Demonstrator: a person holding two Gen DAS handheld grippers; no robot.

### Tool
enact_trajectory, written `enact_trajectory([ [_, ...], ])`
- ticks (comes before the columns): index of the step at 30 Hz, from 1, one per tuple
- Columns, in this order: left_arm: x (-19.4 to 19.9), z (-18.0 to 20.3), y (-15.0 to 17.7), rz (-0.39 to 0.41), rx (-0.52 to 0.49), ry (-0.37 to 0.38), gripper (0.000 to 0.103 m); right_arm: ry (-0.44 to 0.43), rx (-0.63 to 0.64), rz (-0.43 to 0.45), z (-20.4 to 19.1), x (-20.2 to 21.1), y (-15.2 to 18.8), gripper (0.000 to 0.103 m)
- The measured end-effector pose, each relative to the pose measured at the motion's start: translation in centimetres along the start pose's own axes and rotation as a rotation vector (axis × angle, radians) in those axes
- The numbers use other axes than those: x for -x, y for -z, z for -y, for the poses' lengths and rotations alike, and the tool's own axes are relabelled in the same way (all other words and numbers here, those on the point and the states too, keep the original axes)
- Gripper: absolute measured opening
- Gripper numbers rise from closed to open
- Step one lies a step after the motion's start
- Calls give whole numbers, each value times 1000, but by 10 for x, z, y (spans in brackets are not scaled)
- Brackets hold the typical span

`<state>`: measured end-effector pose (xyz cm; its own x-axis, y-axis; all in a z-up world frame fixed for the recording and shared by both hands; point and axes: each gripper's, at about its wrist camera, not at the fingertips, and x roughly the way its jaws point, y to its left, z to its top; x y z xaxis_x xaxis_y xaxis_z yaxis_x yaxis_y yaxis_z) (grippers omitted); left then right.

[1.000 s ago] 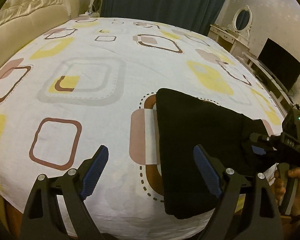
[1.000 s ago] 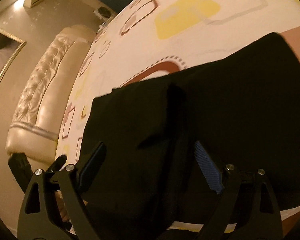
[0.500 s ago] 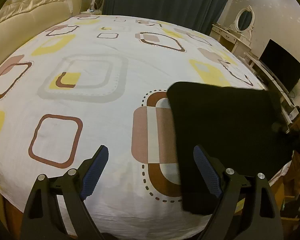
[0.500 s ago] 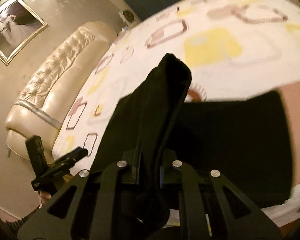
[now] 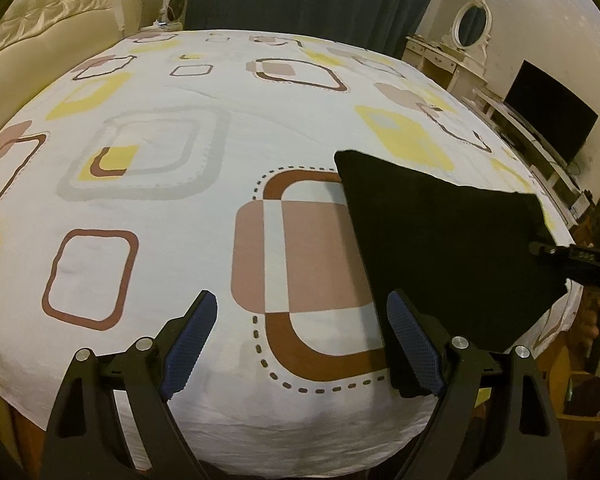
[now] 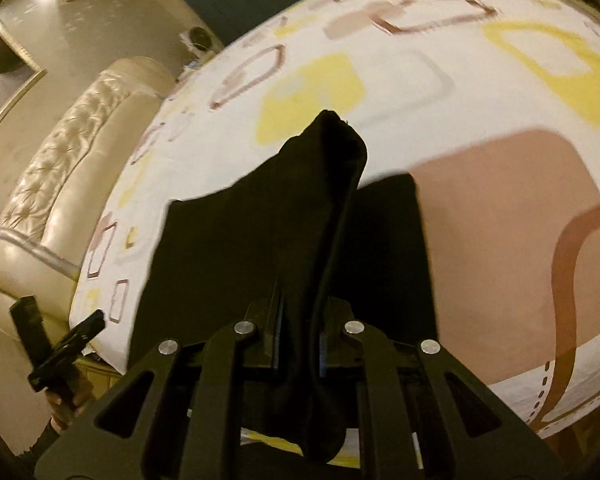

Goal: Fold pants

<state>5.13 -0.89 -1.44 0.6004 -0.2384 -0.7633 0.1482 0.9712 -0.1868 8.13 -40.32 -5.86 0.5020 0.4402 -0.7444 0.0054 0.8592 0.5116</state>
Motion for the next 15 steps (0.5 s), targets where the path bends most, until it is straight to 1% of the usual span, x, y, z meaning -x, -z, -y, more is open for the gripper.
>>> enact_trajectory([
  [3, -4, 3, 2, -12, -7, 4, 86, -6, -42, -9, 15, -11, 7, 12],
  [7, -8, 6, 5, -26, -15, 13, 86, -65, -106, -1, 29, -16, 11, 12],
  [11, -10, 10, 7, -36, -22, 26, 86, -108, -131, 3, 35, -15, 12, 12],
  [15, -15, 13, 9, -45, -22, 39, 86, -100, -115, 13, 35, -11, 11, 12],
])
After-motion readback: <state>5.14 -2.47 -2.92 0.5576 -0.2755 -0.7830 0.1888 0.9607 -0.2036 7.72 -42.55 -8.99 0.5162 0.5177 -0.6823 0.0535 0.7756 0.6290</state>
